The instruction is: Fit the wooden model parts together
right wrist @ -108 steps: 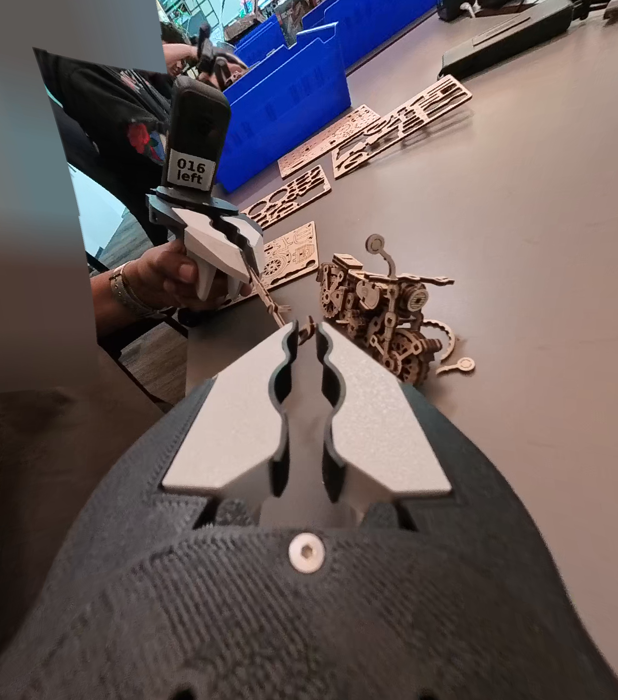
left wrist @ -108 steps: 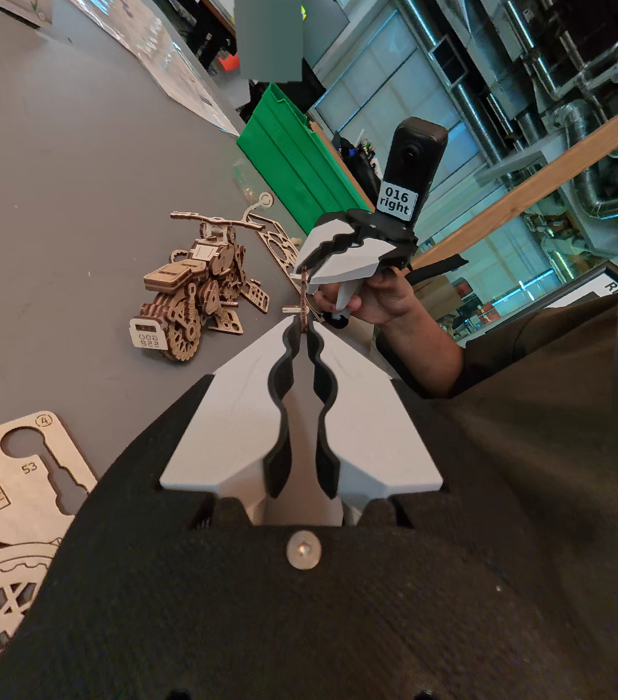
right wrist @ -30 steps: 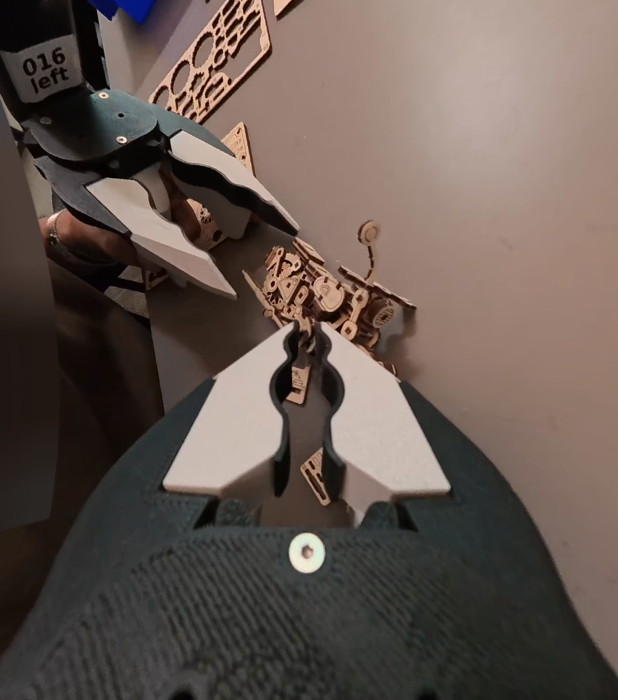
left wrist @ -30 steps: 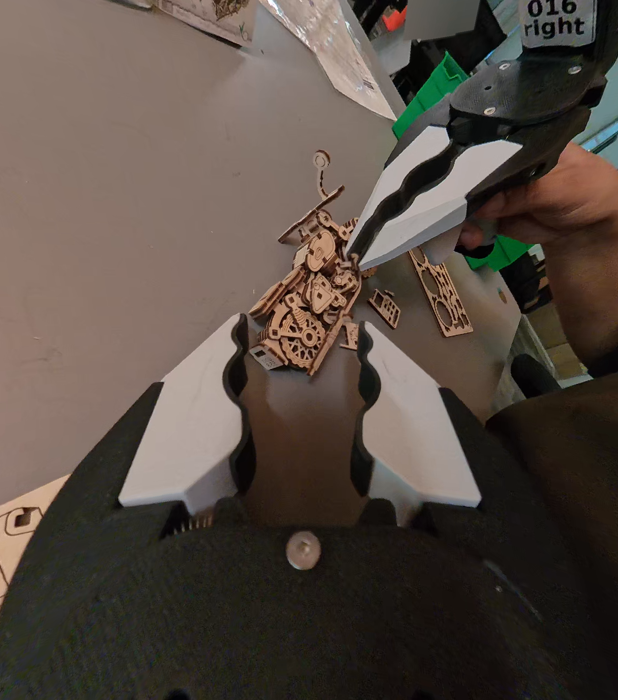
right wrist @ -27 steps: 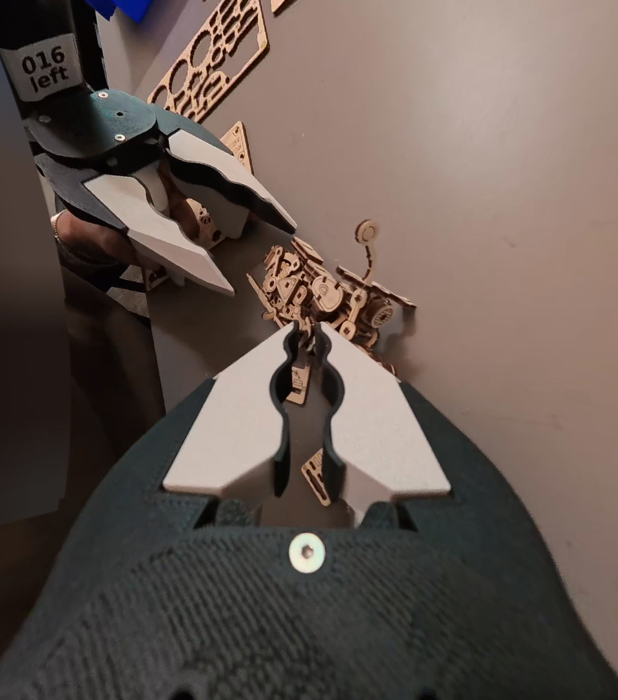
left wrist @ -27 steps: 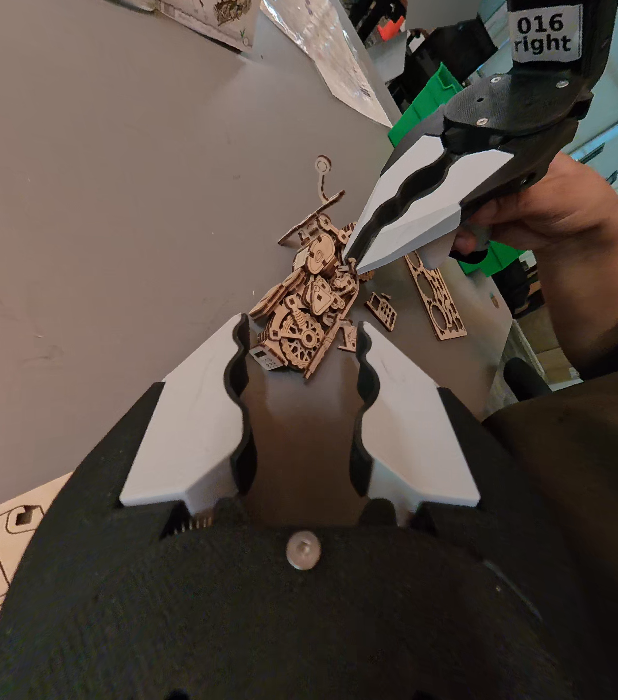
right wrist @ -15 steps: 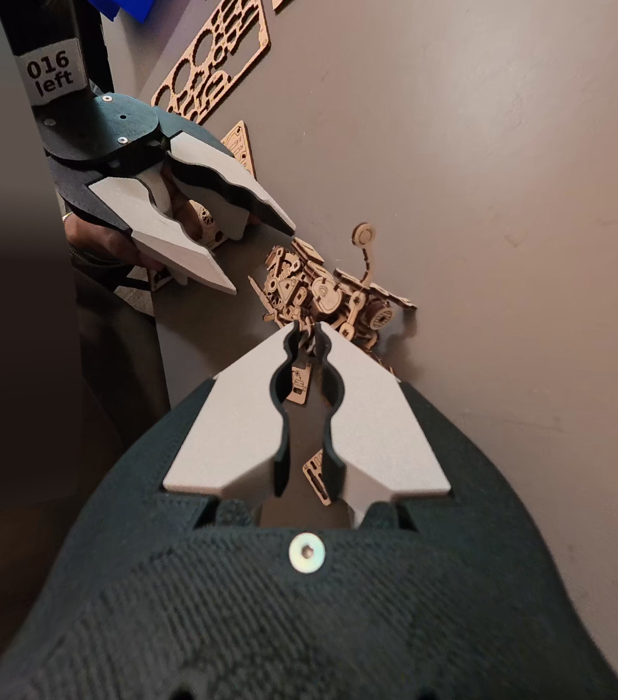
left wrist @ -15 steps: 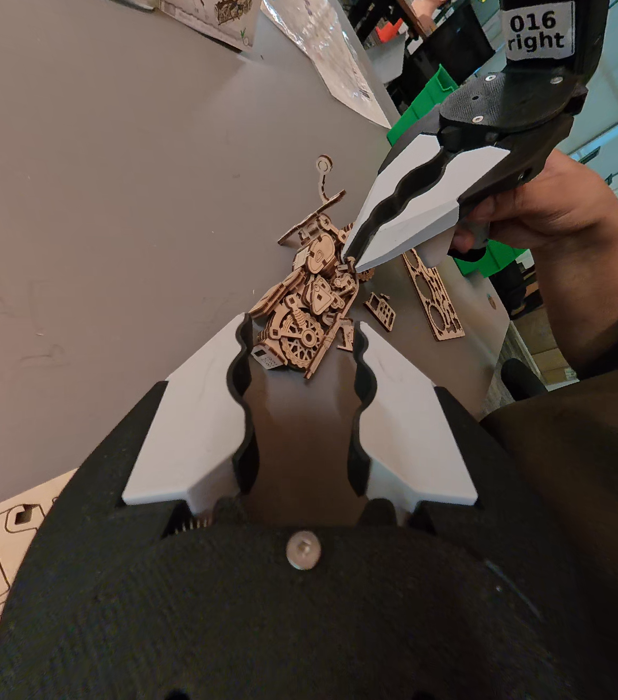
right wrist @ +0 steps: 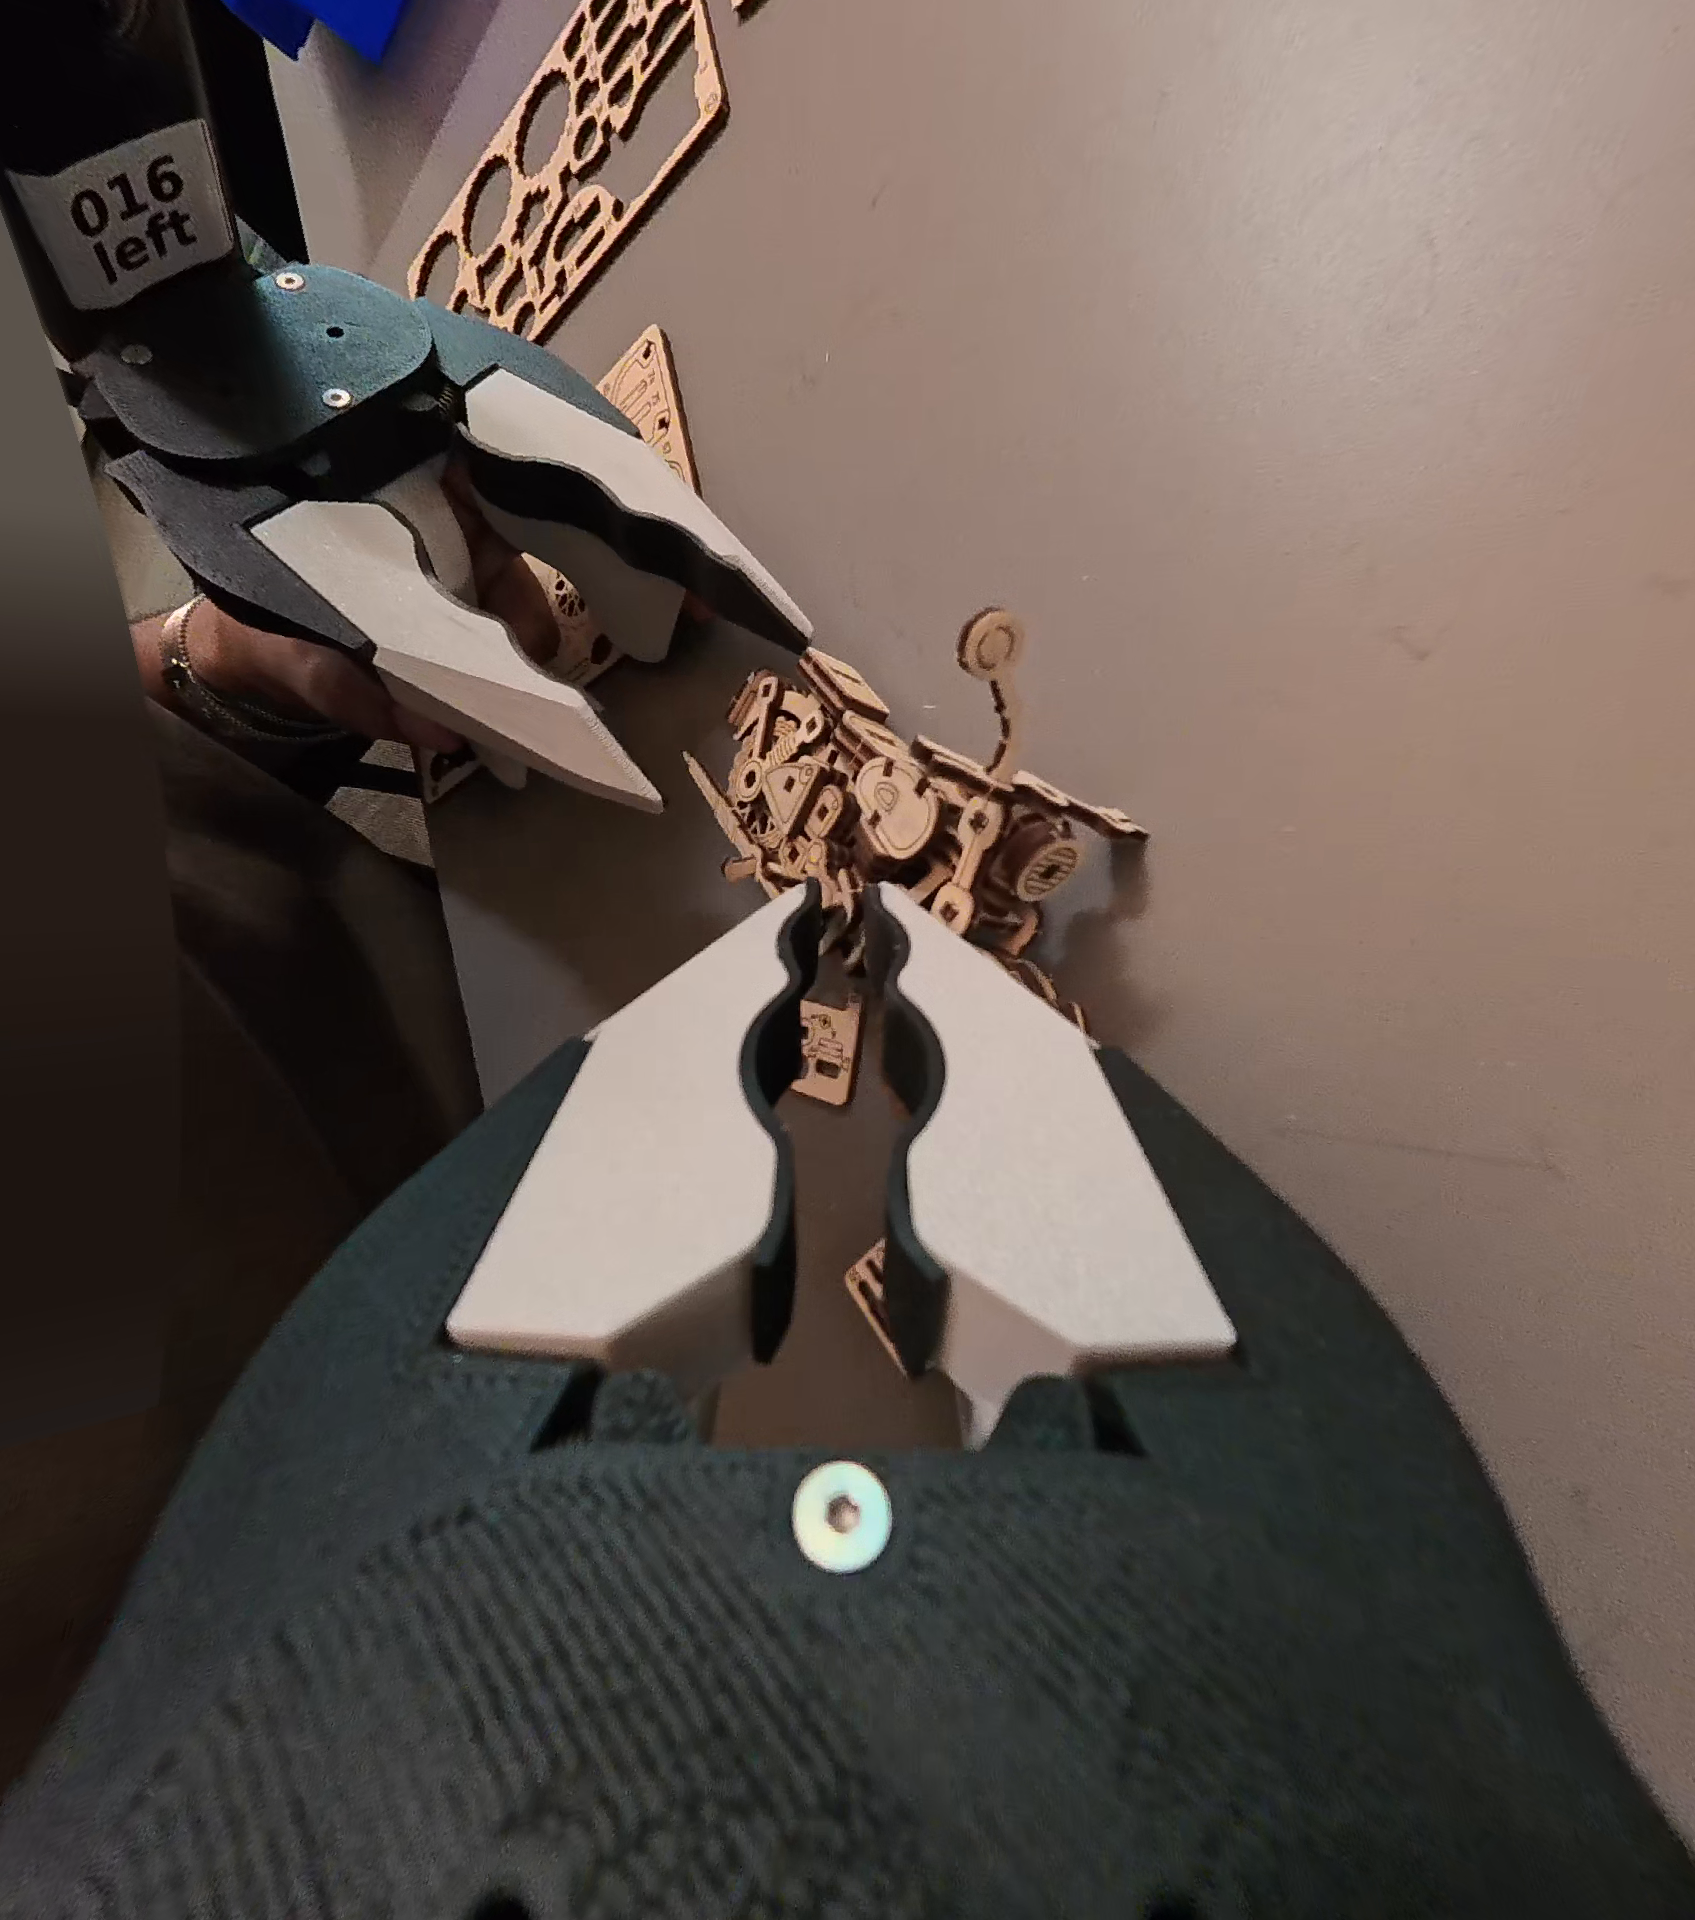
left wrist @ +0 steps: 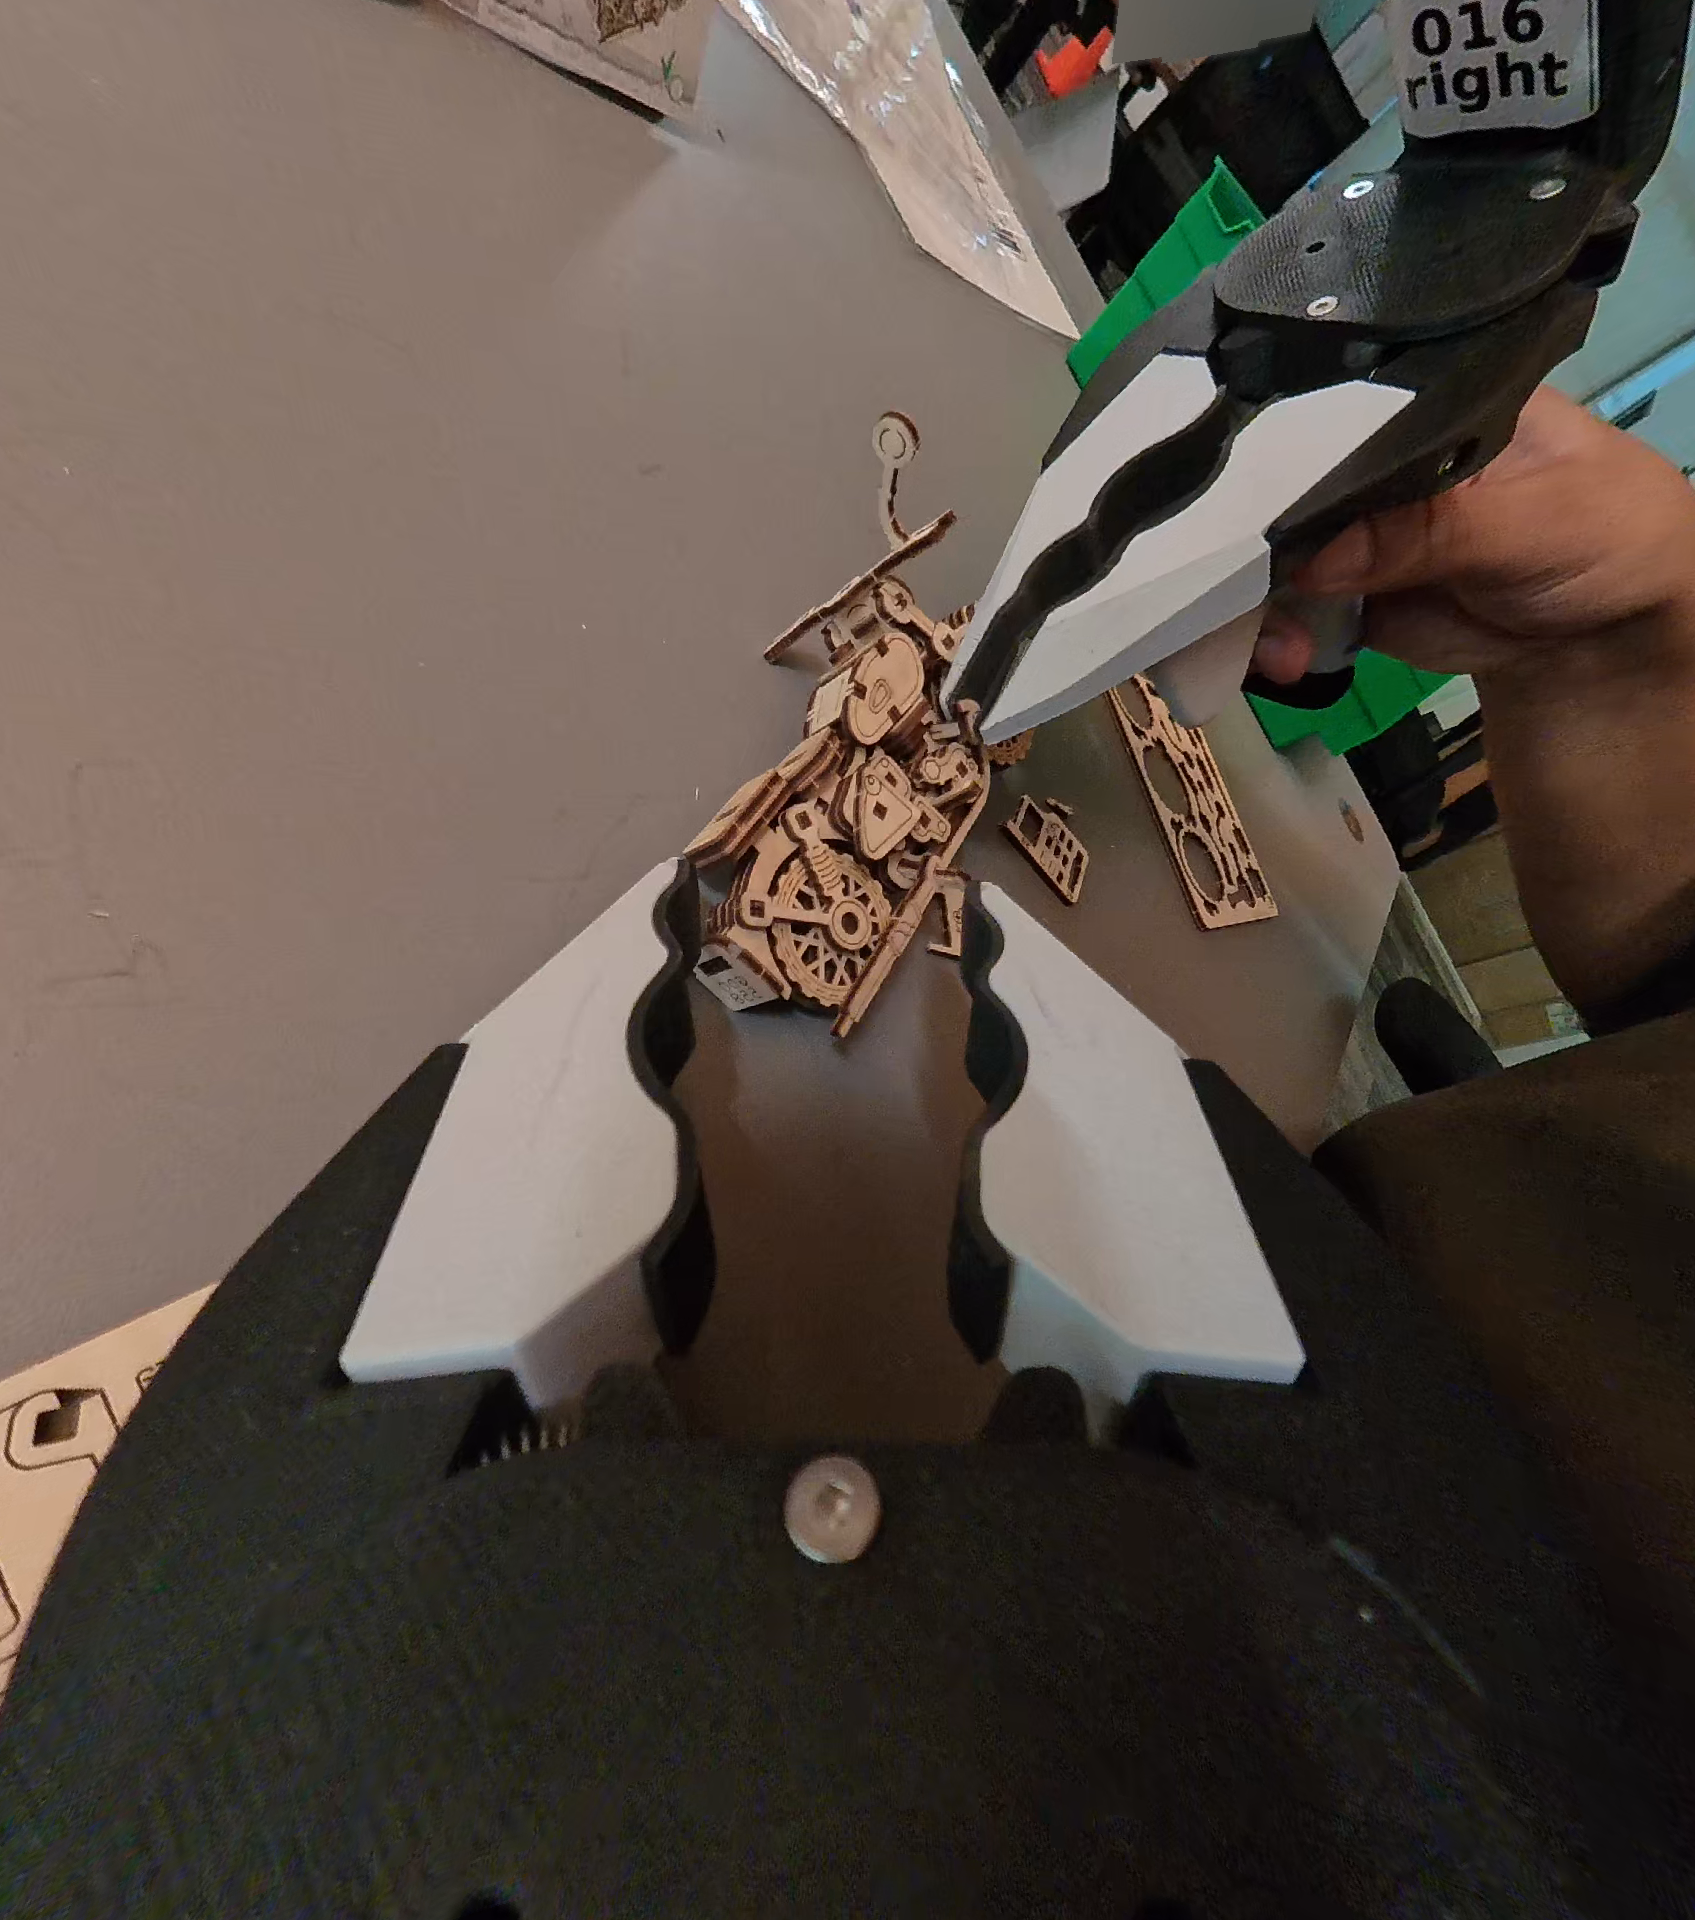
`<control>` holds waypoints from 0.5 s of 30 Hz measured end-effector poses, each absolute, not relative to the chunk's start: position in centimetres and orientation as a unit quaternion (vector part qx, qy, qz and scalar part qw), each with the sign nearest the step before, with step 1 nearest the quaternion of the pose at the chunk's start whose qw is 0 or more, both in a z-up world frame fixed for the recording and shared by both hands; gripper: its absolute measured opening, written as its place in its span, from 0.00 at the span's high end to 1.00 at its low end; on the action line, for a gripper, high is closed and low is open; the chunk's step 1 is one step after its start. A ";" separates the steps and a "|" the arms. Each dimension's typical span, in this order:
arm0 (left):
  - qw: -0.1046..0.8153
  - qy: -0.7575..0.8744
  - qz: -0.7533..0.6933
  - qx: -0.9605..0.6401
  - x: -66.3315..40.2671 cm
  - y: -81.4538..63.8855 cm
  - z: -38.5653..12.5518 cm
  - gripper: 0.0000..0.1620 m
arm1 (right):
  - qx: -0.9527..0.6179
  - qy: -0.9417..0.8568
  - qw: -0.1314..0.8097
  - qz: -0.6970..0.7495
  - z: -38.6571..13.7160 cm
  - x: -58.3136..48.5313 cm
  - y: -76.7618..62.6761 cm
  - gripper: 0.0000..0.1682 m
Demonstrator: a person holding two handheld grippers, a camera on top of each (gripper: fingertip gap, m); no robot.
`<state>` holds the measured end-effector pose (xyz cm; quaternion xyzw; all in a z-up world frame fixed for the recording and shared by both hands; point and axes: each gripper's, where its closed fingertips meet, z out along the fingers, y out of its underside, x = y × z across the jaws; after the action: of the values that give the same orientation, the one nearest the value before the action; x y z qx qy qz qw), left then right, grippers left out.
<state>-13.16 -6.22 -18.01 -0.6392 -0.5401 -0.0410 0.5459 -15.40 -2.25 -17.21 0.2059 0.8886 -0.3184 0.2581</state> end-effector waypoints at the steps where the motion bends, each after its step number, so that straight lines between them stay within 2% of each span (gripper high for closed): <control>1: 0.546 -0.540 -0.041 -0.639 -13.2 -6.2 -18.0 0.70 | 0.207 0.888 0.259 -0.317 -17.2 -15.4 -2.3 0.96; 15: 0.546 -0.541 -0.042 -0.639 -13.2 -6.2 -18.0 0.70 | 0.200 0.885 0.278 -0.315 -17.0 -15.0 -2.8 0.94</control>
<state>-13.16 -6.21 -18.05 -0.6390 -0.5406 -0.0416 0.5457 -15.05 -2.83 -16.97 0.1999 0.8852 -0.3153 0.2776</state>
